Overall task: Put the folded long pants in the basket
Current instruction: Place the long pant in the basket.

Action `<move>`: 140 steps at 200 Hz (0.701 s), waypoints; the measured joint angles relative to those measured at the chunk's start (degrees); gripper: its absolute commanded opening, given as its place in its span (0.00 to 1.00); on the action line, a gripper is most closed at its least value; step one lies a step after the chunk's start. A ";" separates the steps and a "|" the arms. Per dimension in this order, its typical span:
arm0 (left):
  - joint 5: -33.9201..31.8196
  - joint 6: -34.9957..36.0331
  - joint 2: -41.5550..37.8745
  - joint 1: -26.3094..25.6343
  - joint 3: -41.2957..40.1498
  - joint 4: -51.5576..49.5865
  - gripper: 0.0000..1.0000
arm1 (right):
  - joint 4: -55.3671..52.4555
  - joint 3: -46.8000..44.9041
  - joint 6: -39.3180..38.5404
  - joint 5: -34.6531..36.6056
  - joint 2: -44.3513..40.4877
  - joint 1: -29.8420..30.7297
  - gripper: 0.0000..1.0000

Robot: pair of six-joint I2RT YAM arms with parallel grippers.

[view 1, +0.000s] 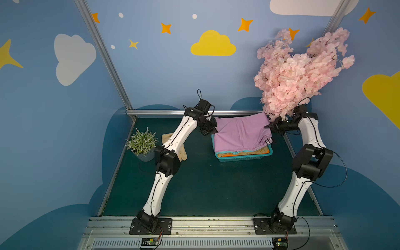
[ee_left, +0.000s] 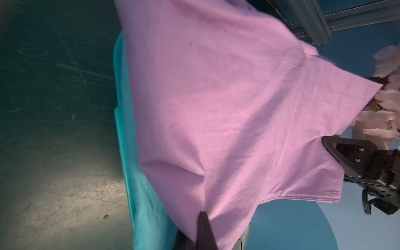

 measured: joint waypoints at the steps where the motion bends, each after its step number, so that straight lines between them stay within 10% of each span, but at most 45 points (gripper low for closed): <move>1: 0.00 0.07 0.02 0.00 -0.02 -0.02 0.07 | -0.04 0.09 0.00 0.02 0.11 0.00 0.00; 84: 0.87 3.69 -0.09 -0.17 -10.25 6.56 0.21 | -1.90 0.85 -2.03 -0.57 2.21 -0.57 0.00; 140: -0.02 4.61 -3.50 -0.15 -10.73 6.86 0.50 | 0.74 -0.76 -1.20 -2.23 1.51 -1.81 0.48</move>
